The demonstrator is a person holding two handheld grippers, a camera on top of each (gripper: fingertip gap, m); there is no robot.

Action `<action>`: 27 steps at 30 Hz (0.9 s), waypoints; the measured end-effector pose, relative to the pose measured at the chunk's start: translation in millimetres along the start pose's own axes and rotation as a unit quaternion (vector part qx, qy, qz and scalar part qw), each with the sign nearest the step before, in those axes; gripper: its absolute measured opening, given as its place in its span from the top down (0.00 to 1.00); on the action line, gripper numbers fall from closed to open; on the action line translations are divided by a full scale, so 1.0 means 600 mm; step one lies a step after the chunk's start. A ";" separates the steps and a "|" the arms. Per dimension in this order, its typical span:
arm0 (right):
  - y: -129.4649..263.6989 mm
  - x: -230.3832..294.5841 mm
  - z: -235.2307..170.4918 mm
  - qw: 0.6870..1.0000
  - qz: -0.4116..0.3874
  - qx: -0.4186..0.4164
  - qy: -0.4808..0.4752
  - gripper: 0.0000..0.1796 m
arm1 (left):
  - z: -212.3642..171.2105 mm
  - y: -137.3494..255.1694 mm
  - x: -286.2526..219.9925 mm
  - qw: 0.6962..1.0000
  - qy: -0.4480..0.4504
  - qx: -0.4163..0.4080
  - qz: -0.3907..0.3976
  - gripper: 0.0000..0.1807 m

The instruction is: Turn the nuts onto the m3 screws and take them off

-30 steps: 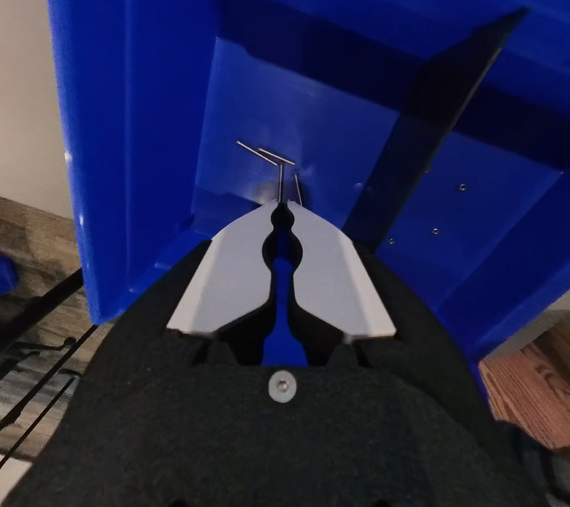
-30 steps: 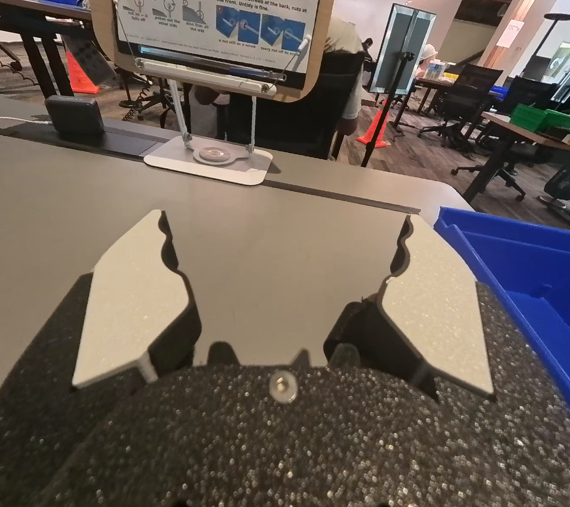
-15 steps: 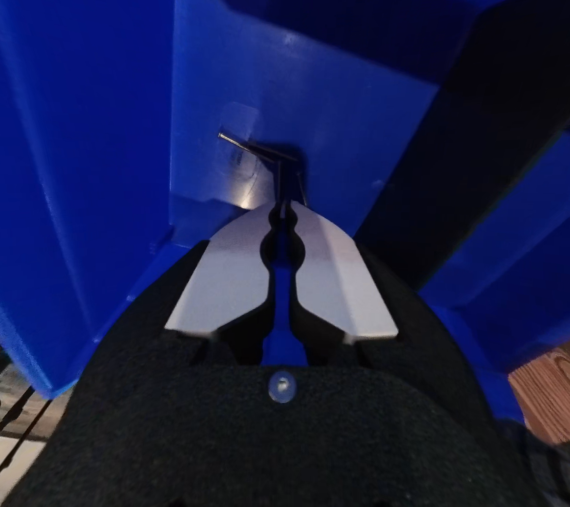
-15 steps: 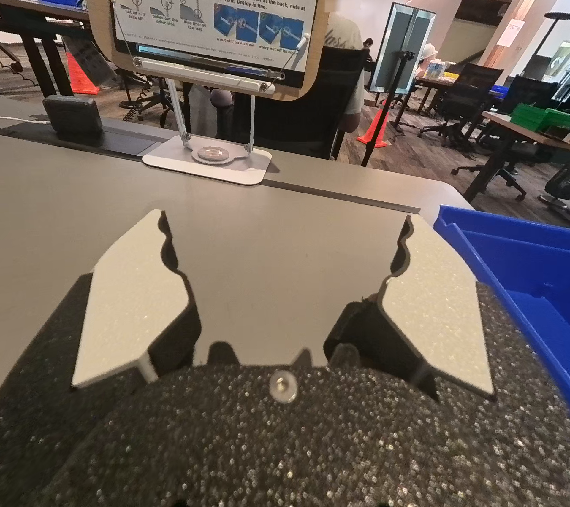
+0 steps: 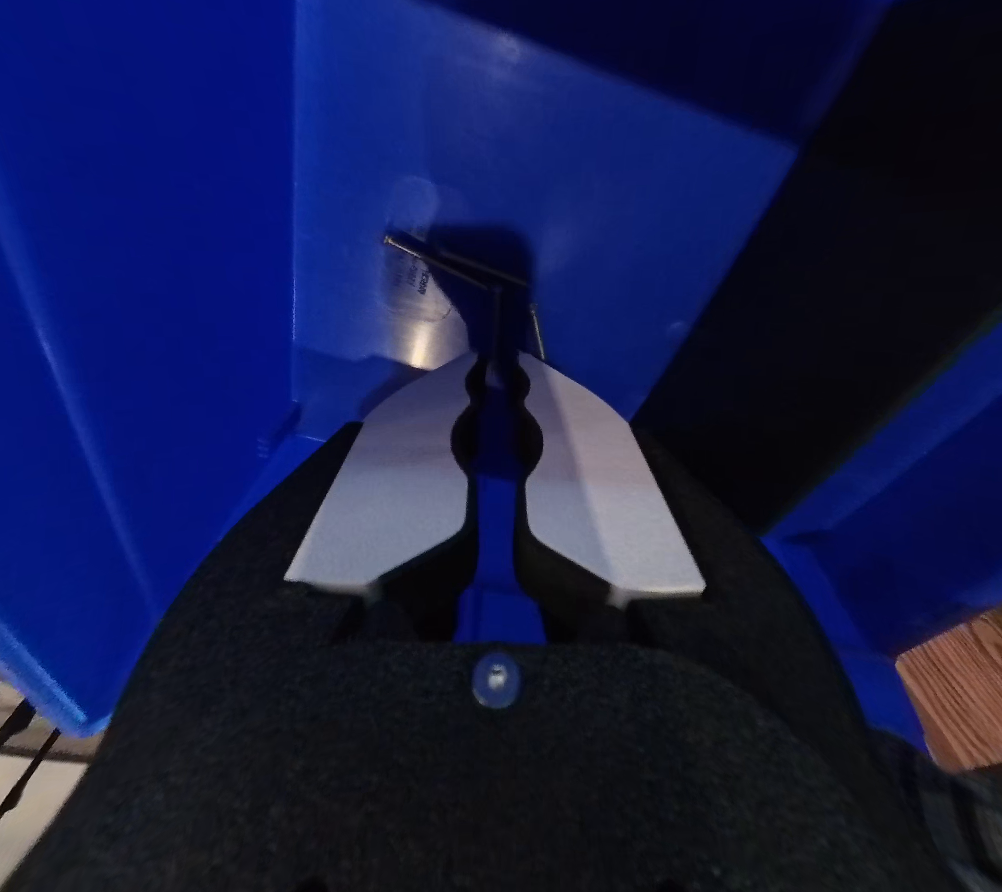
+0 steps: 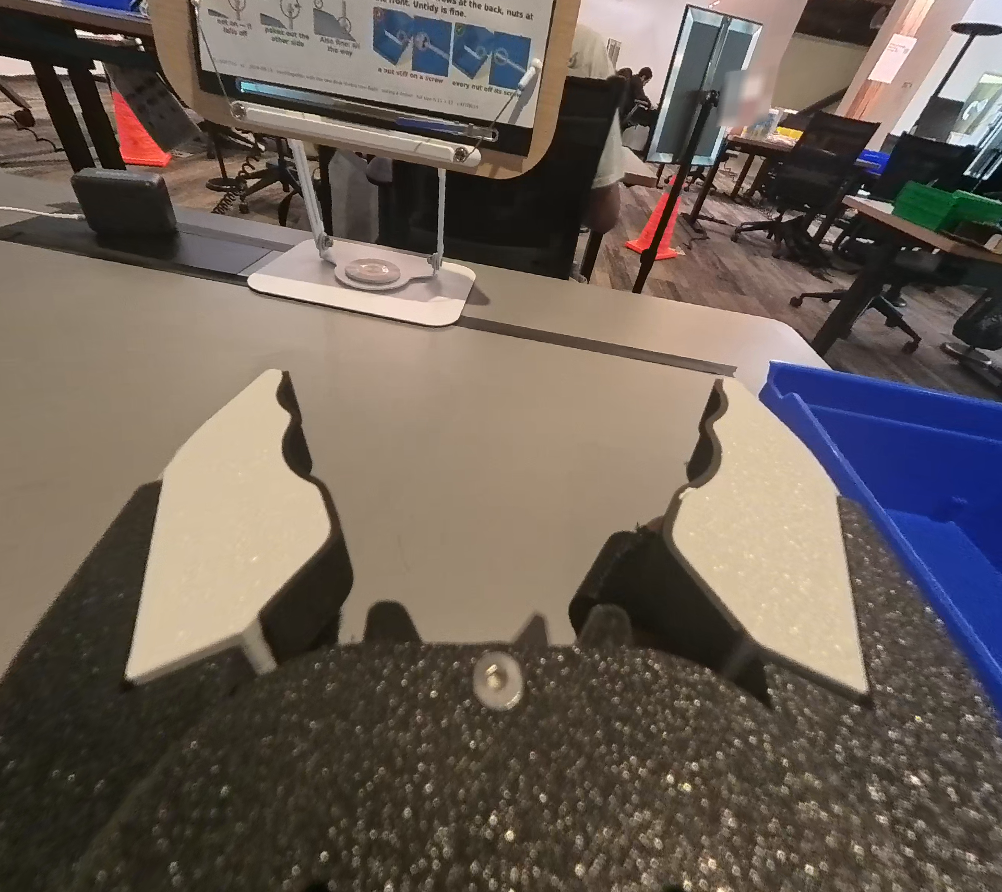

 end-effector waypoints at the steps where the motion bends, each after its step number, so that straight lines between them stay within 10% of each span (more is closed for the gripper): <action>1: 0.000 0.000 0.000 1.000 0.000 0.000 -0.001 0.24 | 0.000 -0.001 0.001 1.000 0.000 0.002 0.000 0.95; 27: 0.005 -0.004 0.011 1.000 0.000 -0.012 -0.009 0.25 | 0.008 -0.010 -0.005 0.999 0.011 0.036 0.001 0.98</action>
Point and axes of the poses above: each gripper's, where its closed fingertips meet, y back along the fingers, z out of its top, x = y × z across the jaws, the point moved 5 cm from there along y, back along the fingers, and after that the axes turned 9 degrees about x, right-handed, at the moved point
